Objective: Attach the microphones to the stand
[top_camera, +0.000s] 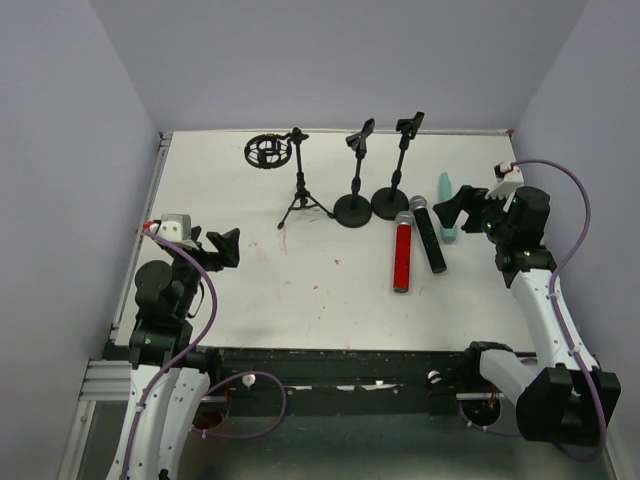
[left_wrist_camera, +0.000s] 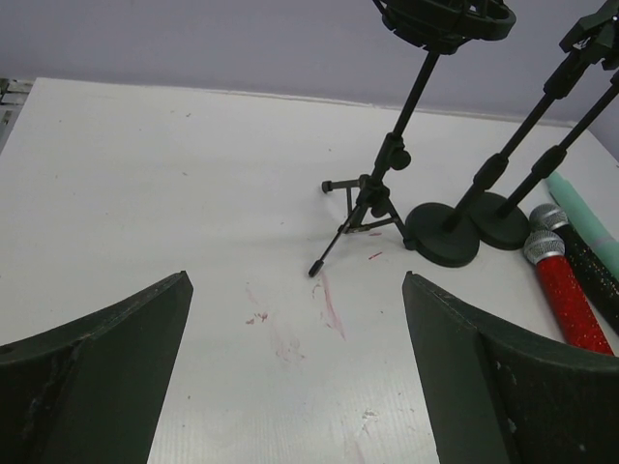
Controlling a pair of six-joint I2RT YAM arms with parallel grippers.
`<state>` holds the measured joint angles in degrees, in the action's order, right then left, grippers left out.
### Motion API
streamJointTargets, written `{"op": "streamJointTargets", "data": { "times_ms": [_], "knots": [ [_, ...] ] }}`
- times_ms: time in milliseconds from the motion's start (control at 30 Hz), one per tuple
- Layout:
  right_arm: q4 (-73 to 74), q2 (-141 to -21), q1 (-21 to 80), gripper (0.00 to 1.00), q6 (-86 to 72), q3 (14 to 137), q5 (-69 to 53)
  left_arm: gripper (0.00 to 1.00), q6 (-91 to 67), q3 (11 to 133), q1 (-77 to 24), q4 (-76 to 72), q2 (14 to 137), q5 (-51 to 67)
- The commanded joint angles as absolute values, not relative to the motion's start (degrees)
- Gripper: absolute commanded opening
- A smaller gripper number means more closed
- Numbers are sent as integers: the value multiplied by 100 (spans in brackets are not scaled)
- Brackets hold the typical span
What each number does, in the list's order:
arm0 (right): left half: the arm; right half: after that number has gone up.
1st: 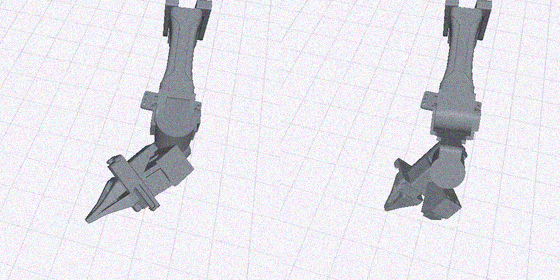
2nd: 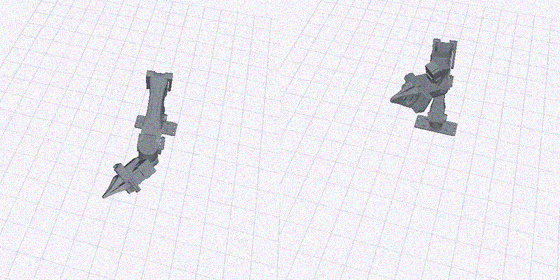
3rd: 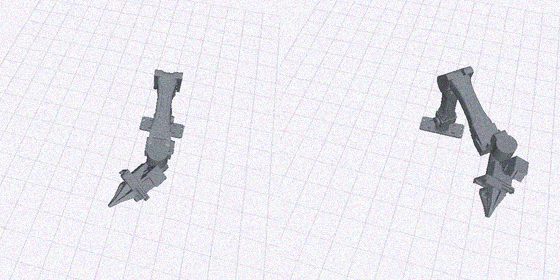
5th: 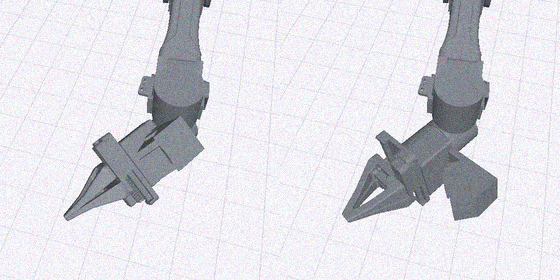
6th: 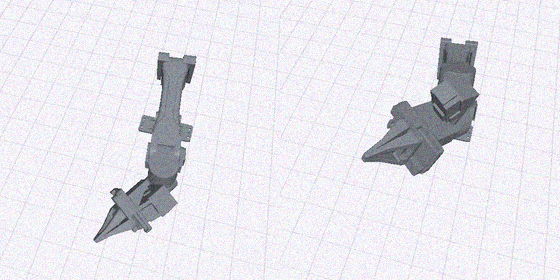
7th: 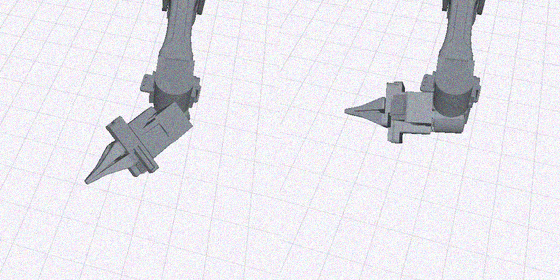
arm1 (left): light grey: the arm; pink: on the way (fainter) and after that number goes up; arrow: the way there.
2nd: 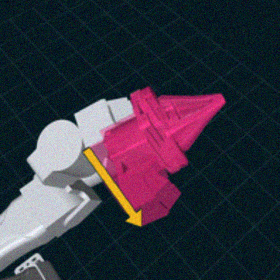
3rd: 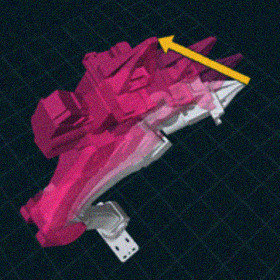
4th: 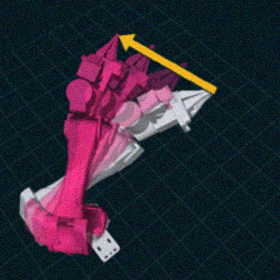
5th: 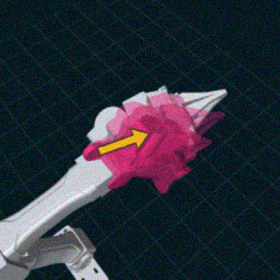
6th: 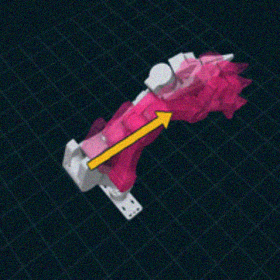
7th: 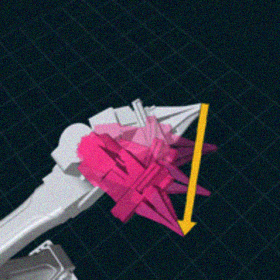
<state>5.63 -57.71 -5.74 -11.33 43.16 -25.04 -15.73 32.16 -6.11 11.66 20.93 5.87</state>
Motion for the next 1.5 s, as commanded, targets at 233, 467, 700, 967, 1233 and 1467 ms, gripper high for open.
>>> {"op": "streamJointTargets", "data": {
  "times_ms": [233, 467, 700, 967, 1233, 1467],
  "knots": [
    [404, -5660, -598, 100, -984, 4263, -2804, 98, -1600, 3199, -589, 1081, 2127, 703],
    [413, -5625, -598, 100, -958, 4254, -2847, 98, -1600, 3208, -589, 1099, 2153, 721],
    [404, -5634, -606, 100, -853, 4228, -3129, 99, -1608, 3208, -589, 1090, 2136, 712],
    [413, -5634, -606, 100, -791, 4210, -3261, 98, -1626, 3208, -589, 1081, 2145, 738],
    [413, -5616, -606, 100, -774, 4201, -3287, 98, -1644, 3199, -589, 1090, 2153, 747],
    [404, -5634, -606, 100, -773, 4201, -3296, 98, -1679, 3191, -589, 1063, 2188, 756]
  ]
}}
